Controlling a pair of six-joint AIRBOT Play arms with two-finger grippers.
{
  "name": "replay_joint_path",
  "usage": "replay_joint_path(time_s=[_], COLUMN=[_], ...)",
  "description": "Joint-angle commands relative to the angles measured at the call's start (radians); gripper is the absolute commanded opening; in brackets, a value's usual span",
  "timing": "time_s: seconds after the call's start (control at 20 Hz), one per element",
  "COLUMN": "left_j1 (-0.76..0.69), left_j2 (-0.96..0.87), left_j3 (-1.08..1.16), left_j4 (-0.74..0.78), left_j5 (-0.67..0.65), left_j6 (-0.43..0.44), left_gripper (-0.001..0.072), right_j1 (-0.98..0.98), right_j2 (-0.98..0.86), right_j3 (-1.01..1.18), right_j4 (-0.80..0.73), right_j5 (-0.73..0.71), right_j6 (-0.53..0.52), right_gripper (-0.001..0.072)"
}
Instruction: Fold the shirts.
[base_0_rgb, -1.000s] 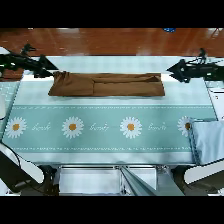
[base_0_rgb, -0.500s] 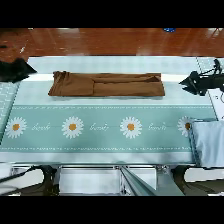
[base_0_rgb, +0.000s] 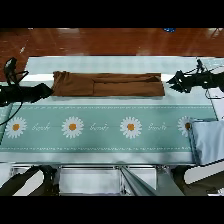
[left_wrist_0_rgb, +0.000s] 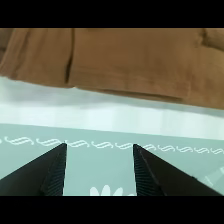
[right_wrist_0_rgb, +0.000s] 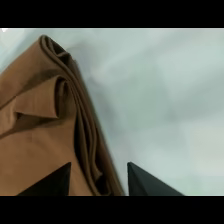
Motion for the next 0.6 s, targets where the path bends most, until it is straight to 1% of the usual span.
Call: replay_joint_path(time_s=[0.0, 0.15, 0.35, 0.4, 0.45, 0.55], left_j1=[-0.014, -0.014, -0.018, -0.022, -0.029, -0.047], left_j2=[0.013, 0.013, 0.013, 0.011, 0.011, 0.01], left_j3=[-0.023, -0.023, -0.023, -0.023, -0.023, -0.023], left_j4=[-0.015, -0.016, -0.027, -0.026, -0.027, -0.027], left_j5=[0.016, 0.016, 0.018, 0.022, 0.026, 0.028], left_j6=[0.002, 0.002, 0.002, 0.002, 0.002, 0.002], left_gripper=[0.0505, 0.0506, 0.0506, 0.0506, 0.0506, 0.0506], right_j1=[0.039, 0.069, 0.115, 0.126, 0.134, 0.136], right_j2=[-0.077, -0.126, -0.142, -0.141, -0.14, -0.132], right_j3=[0.055, 0.092, 0.098, 0.099, 0.099, 0.099], right_j4=[0.046, 0.055, 0.067, 0.072, 0.089, 0.142], right_j5=[0.017, 0.043, 0.037, 0.038, 0.04, 0.055], right_j6=[0.003, 0.008, 0.0, -0.01, -0.032, -0.094], right_gripper=[0.0418, 0.0418, 0.0417, 0.0391, 0.0291, 0.0017])
